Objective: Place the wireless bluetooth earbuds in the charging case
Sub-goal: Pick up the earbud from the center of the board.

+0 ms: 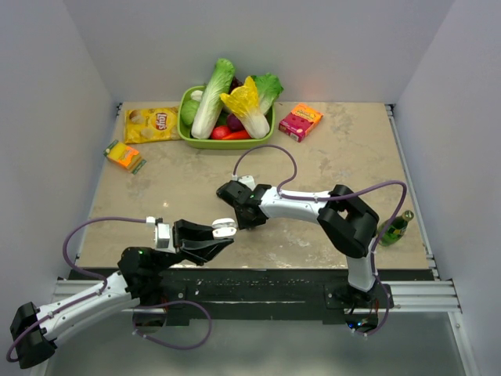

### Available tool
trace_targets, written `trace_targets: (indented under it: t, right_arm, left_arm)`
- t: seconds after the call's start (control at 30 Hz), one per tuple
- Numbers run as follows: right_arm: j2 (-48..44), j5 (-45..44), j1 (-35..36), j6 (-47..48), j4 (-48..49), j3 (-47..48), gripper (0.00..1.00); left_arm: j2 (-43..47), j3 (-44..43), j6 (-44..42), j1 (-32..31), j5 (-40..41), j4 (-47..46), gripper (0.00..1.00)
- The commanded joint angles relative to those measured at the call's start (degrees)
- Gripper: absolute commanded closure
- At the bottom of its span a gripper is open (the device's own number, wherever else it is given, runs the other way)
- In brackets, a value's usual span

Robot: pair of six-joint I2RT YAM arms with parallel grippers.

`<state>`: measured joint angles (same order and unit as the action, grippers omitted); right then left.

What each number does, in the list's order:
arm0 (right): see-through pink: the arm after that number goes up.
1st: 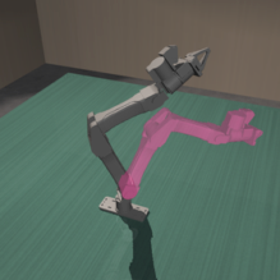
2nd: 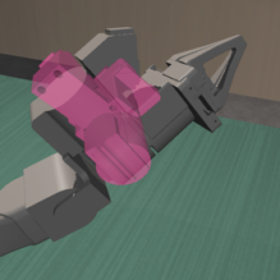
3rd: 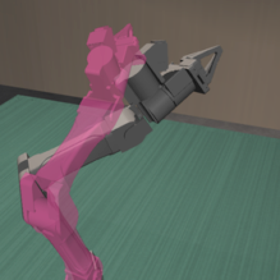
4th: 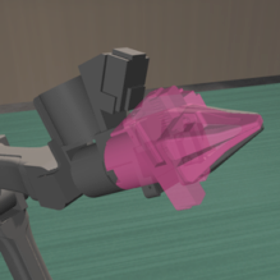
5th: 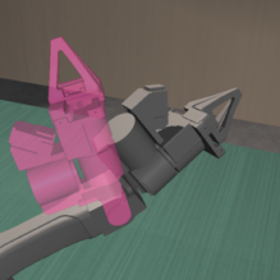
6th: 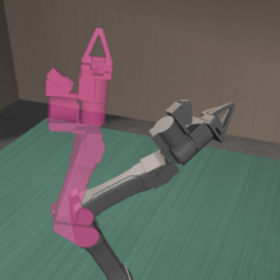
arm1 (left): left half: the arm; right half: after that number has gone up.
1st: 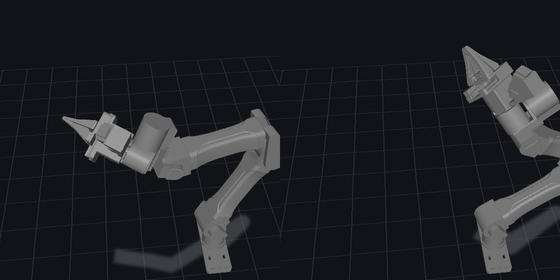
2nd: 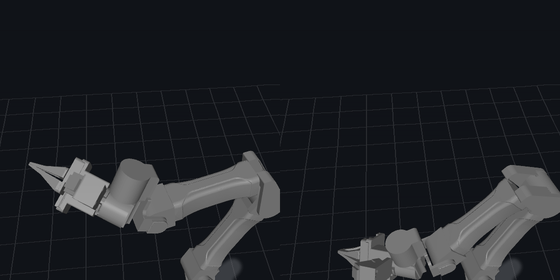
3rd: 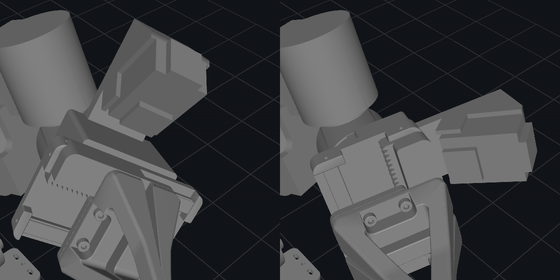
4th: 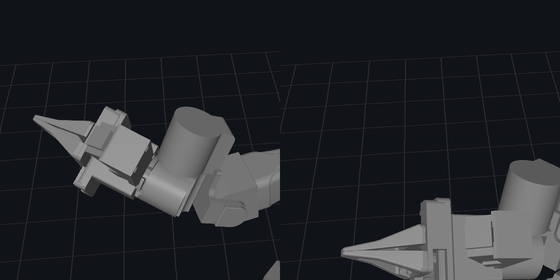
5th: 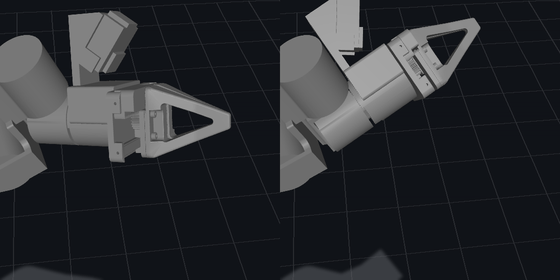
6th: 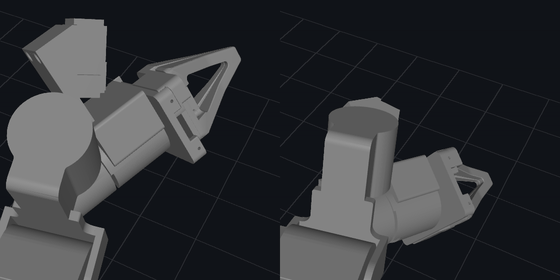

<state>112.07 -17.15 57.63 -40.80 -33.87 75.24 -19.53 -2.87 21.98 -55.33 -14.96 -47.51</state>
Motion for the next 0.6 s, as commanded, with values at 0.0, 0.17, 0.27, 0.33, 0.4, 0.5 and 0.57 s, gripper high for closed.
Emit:
trace_targets:
  t: [0.0, 0.17, 0.27, 0.33, 0.4, 0.5, 0.57]
  right_arm:
    - [6.9, 2.0, 0.2, -0.5, -1.1, -4.4, 0.59]
    - [6.7, 2.0, 0.2, -0.7, -0.8, -5.1, 0.6]
    - [6.6, 2.2, 0.2, -0.7, -0.3, -5.5, 0.61]
    - [6.7, 2.5, 0.2, -0.8, -0.1, -5.8, 0.61]
    - [6.7, 2.5, 0.2, -0.7, 0.1, -6.1, 0.62]
    - [6.8, 2.6, 0.2, -0.7, 0.6, -6.4, 0.68]
    - [6.4, 2.6, 0.2, -0.7, 0.9, -6.7, 0.74]
  left_arm:
    - [0.6, 10.7, 0.5, -0.4, -0.2, -1.4, 1.0]
    - [0.6, 10.6, 0.4, -0.4, -0.2, -1.2, 1.0]
    - [0.6, 10.6, 0.4, -0.4, -0.2, -1.2, 1.0]
    - [0.8, 10.6, 0.5, -0.4, -0.2, -1.1, 1.0]
    - [1.0, 10.6, 0.5, -0.4, -0.2, -0.8, 1.0]
    - [1.3, 10.7, 0.5, -0.4, -0.2, -0.5, 1.0]
    - [1.6, 10.6, 0.6, -0.4, -0.2, -0.1, 1.0]
